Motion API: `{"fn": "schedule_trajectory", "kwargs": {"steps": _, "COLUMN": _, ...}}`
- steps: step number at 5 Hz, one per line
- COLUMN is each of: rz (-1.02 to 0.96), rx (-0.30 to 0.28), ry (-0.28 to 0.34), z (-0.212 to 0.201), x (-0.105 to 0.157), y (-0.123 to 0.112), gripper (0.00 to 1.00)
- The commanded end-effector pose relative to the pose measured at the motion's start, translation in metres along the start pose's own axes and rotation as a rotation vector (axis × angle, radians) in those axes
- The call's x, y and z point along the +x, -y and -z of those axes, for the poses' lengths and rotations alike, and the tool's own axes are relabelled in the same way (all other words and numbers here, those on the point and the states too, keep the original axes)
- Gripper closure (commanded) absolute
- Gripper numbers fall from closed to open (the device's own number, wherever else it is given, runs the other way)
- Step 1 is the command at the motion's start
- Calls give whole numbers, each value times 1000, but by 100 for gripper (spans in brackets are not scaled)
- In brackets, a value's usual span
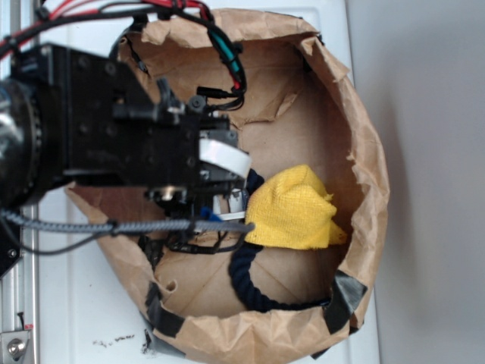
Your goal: Grab the blue ball.
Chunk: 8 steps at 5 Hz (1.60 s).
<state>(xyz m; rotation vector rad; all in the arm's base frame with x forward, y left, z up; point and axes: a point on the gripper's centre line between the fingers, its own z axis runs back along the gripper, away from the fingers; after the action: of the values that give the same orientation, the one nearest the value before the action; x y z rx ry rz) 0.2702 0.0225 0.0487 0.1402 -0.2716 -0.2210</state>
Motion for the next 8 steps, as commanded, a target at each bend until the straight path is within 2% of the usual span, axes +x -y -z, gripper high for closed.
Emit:
{"fn": "schedule_trajectory", "kwargs": {"steps": 1, "rz": 48, "rx": 63, "ry": 88, "z": 9, "x": 3, "y": 15, "gripper": 0}}
{"fn": "schedule_trajectory", "kwargs": {"steps": 2, "rz": 77, "rx": 62, "ry": 93, "z": 10, "x": -2, "y": 17, "gripper": 0}}
{"fn": "schedule_trajectory", "kwargs": {"steps": 3, "rz": 51, "rx": 37, "ry": 67, "z": 7, "x": -1, "y": 13, "gripper": 100}}
{"fn": "schedule_trajectory", "kwargs": {"steps": 5, "rz": 47, "rx": 37, "ry": 103, "z": 5, "x": -5, "y": 10, "gripper": 100}}
{"fn": "schedule_trajectory", "kwargs": {"steps": 7, "rz": 37, "rx": 37, "ry": 108, "z": 1, "x": -5, "y": 5, "gripper": 100}}
{"fn": "schedule_trajectory", "kwargs": {"steps": 8, "rz": -11, "rx": -49, "ry": 64, "z": -31, "x": 3, "y": -13, "gripper": 100}}
